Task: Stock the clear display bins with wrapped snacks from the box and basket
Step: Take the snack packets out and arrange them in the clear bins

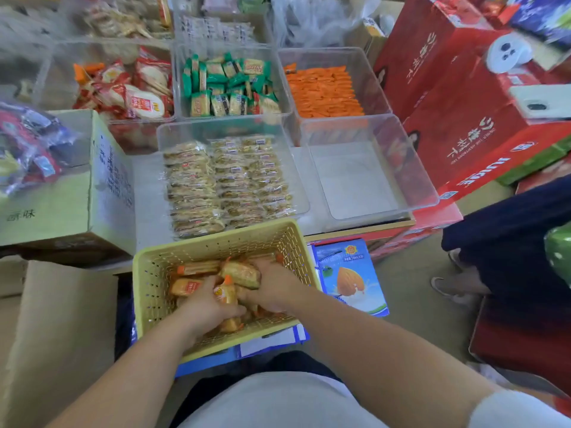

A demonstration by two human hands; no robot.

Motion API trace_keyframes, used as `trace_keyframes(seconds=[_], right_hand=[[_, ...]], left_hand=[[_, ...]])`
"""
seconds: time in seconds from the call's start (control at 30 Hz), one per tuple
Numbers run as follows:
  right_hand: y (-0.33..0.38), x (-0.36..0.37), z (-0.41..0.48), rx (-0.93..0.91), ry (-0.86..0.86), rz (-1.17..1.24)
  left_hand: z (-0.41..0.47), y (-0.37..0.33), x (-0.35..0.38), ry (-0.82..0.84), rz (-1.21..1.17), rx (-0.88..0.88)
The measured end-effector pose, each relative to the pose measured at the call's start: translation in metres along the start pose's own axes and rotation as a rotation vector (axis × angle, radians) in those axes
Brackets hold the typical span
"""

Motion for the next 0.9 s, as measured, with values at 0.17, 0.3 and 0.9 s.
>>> trace_keyframes(seconds=[0.17,0.3,0.9], right_hand=[[-0.003,-0.005,-0.009,0.048,-0.061,0.045],[-0.007,-0.008,-0.014,0.087,-0.101,0.116],[-0.047,-0.113,-0.035,-0.122,0.109,0.845]], left_hand=[[-0.003,-0.006,-0.005,0.021,0.001,0.051],[-0.015,-0.008,-0.019,-0.049,-0.035,0.09],[-0.029,-0.099,0.002,-0.627,-0.533,0.044]])
Point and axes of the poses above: each hand's wrist, its own z-axis towards the middle knuckle, its own x-axis out of the palm, y = z × x, the point moved 4 cm from there along z, towards the middle knuckle, and after that the axes turned 12 degrees about x, right-handed, at the moved point
